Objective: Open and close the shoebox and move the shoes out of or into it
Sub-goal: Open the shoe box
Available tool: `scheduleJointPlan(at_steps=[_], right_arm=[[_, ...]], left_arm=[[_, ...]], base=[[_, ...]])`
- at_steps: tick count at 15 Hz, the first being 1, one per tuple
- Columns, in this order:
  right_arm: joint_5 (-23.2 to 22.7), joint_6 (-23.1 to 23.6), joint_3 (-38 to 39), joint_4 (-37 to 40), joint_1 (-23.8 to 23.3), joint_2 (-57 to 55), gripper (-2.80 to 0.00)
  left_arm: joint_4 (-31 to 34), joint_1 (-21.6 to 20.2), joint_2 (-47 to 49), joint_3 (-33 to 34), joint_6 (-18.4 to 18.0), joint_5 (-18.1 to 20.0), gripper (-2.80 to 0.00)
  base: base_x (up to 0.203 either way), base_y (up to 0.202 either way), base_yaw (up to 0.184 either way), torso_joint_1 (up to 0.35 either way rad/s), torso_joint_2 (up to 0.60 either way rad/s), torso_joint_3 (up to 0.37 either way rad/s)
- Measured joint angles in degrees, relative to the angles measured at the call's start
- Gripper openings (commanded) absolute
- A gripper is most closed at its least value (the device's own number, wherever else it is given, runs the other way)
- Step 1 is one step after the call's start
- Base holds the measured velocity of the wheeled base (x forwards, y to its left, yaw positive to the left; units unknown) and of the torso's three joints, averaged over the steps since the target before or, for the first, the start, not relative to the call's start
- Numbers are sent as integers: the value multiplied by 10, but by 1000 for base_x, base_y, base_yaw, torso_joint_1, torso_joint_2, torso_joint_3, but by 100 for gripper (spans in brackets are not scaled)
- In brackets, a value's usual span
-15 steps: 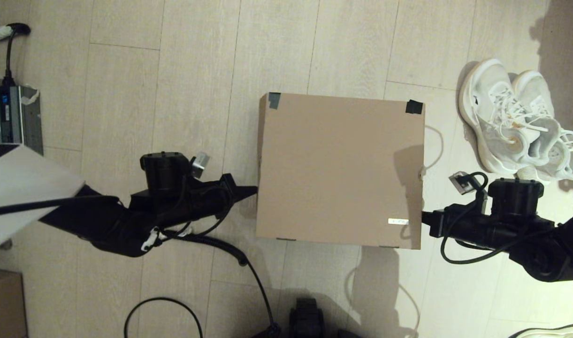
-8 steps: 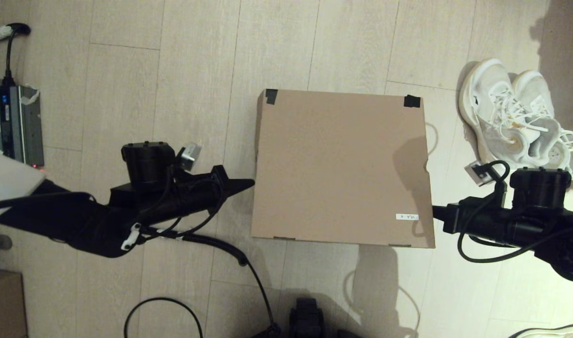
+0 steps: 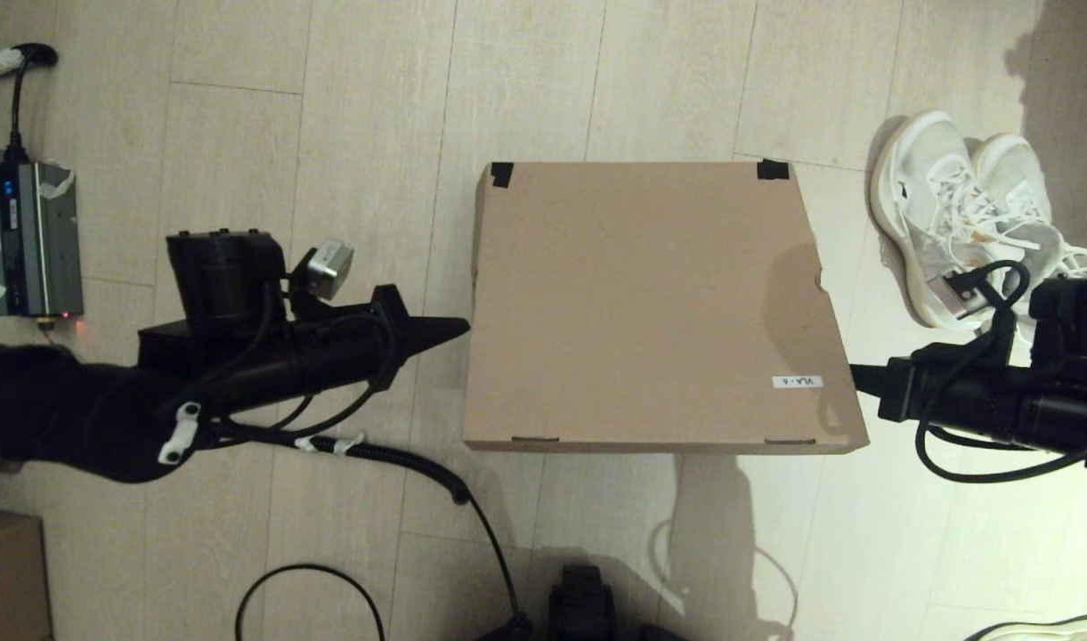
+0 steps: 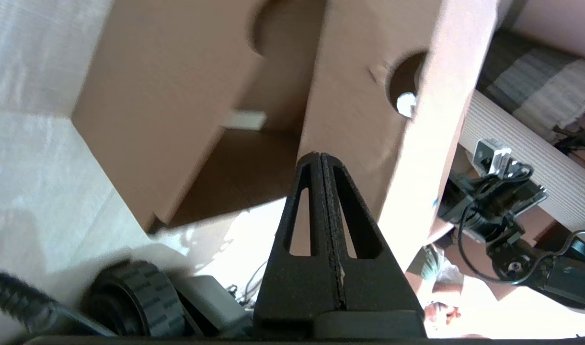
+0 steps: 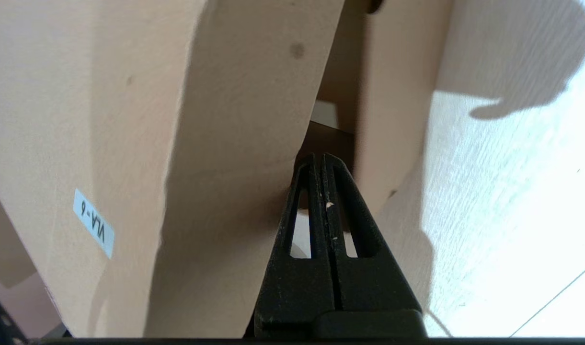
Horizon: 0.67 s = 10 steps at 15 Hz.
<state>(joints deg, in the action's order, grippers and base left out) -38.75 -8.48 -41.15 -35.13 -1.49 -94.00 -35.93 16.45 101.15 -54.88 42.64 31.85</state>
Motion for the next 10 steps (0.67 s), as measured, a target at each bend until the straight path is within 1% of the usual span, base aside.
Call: scheduleJointPlan(at_steps=[2, 4, 7, 10], right_arm=[[0, 0, -17, 40, 0, 30, -280], [-1, 0, -27, 70, 0, 55, -280], [0, 0, -30, 82, 0, 81, -280], [0, 0, -44, 100, 0, 95, -280]], left_arm=[[24, 0, -29, 9, 0, 0, -280], [31, -1, -51, 22, 0, 0, -280], [35, -1, -71, 29, 0, 0, -280], [48, -4, -83, 22, 0, 0, -280]], base=[[0, 0, 0, 0, 0, 0], [0, 0, 0, 0, 0, 0], [0, 0, 0, 0, 0, 0], [0, 0, 0, 0, 0, 0]])
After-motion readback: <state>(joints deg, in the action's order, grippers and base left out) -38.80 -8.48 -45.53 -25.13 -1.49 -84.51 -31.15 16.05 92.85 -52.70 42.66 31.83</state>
